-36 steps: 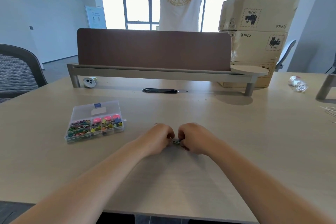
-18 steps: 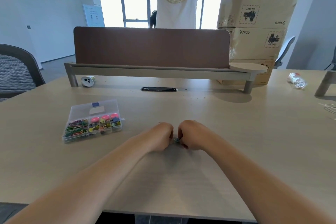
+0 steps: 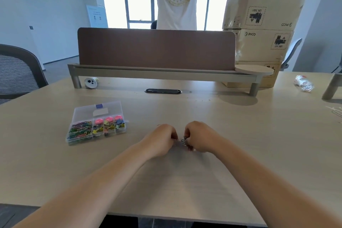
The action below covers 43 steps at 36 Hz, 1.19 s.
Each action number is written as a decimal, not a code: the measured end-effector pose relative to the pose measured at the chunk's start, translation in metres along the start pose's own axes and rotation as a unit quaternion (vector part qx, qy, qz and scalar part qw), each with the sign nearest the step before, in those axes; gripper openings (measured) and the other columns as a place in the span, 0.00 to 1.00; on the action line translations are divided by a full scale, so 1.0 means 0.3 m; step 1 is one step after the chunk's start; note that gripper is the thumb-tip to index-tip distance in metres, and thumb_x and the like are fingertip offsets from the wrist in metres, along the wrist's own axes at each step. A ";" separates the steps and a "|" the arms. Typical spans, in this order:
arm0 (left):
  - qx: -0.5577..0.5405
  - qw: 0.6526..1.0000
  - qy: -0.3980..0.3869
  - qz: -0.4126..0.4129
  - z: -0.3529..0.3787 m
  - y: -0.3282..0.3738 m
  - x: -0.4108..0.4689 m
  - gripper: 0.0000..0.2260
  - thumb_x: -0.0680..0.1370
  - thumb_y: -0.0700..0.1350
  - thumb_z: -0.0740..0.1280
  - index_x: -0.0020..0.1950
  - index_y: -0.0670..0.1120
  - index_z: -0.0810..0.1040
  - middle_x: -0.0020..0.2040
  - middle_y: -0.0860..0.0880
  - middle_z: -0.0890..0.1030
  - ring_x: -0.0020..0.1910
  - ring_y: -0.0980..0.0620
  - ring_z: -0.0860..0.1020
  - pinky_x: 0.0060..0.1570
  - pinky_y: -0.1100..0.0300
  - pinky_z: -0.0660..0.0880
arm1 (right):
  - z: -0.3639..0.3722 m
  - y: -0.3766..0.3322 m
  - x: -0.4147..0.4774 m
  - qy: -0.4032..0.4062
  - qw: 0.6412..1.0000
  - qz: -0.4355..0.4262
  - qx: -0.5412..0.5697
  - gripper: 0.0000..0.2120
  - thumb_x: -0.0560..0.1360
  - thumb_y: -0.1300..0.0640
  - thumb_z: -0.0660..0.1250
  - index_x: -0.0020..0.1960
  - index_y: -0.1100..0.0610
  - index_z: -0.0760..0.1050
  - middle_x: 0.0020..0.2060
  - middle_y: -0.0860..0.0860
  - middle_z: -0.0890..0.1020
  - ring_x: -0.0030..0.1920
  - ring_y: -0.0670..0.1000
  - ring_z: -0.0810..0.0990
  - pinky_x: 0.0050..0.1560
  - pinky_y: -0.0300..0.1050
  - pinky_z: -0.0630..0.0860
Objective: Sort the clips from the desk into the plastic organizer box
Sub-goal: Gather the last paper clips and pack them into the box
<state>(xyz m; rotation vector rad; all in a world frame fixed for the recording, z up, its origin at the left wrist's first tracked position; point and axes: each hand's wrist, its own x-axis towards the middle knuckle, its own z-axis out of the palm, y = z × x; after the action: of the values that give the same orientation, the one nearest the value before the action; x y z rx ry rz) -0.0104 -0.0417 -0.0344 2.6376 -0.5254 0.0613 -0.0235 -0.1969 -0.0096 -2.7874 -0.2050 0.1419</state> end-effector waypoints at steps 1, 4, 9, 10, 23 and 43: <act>-0.001 1.000 0.004 0.003 0.000 0.001 0.000 0.11 0.75 0.40 0.63 0.51 0.48 0.83 0.52 0.48 0.83 0.56 0.49 0.77 0.50 0.61 0.71 | 0.000 0.008 0.002 0.004 1.000 0.003 0.026 0.05 0.71 0.66 0.65 0.41 0.60 0.78 0.36 0.56 0.86 0.38 0.53 0.85 0.46 0.45 0.81; -0.005 1.000 0.014 0.011 0.004 0.008 0.003 0.11 0.75 0.41 0.63 0.52 0.49 0.83 0.53 0.49 0.83 0.58 0.50 0.75 0.50 0.62 0.69 | -0.004 0.027 0.000 0.016 0.997 0.012 0.072 0.08 0.72 0.66 0.65 0.37 0.55 0.73 0.34 0.57 0.85 0.37 0.54 0.85 0.45 0.45 0.80; -0.006 0.999 -0.007 0.032 0.003 0.040 0.007 0.10 0.77 0.43 0.64 0.54 0.49 0.83 0.54 0.49 0.82 0.59 0.50 0.74 0.53 0.61 0.71 | -0.024 0.059 0.003 0.048 0.997 0.035 0.046 0.09 0.71 0.64 0.67 0.36 0.53 0.73 0.30 0.54 0.82 0.33 0.50 0.80 0.34 0.39 0.73; -0.007 0.999 -0.013 0.037 0.004 0.048 0.006 0.10 0.77 0.42 0.64 0.54 0.49 0.83 0.54 0.49 0.82 0.58 0.50 0.74 0.54 0.61 0.72 | -0.029 0.064 0.003 0.043 0.997 0.038 0.042 0.10 0.71 0.64 0.67 0.35 0.53 0.73 0.30 0.54 0.82 0.33 0.50 0.79 0.35 0.39 0.74; 0.005 0.999 -0.040 0.004 0.035 0.124 0.024 0.04 0.70 0.44 0.71 0.42 0.50 0.84 0.46 0.45 0.82 0.49 0.45 0.79 0.49 0.54 0.78 | -0.019 0.103 -0.022 0.037 0.998 0.038 0.026 0.07 0.68 0.66 0.65 0.43 0.65 0.80 0.35 0.62 0.84 0.37 0.59 0.82 0.38 0.46 0.78; 0.096 0.985 -0.122 -0.080 0.032 0.184 0.050 0.13 0.77 0.47 0.68 0.57 0.41 0.81 0.55 0.42 0.81 0.52 0.45 0.80 0.45 0.59 0.72 | -0.018 0.107 -0.047 0.043 0.999 0.011 0.011 0.09 0.71 0.65 0.64 0.48 0.67 0.80 0.41 0.66 0.83 0.43 0.61 0.83 0.44 0.48 0.78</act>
<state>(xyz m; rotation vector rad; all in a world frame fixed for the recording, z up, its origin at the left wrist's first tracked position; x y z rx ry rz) -0.0174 -0.0969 -0.0180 2.8850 -0.4003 -0.2789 -0.0329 -0.2309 -0.0144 -2.7670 -0.1496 0.0282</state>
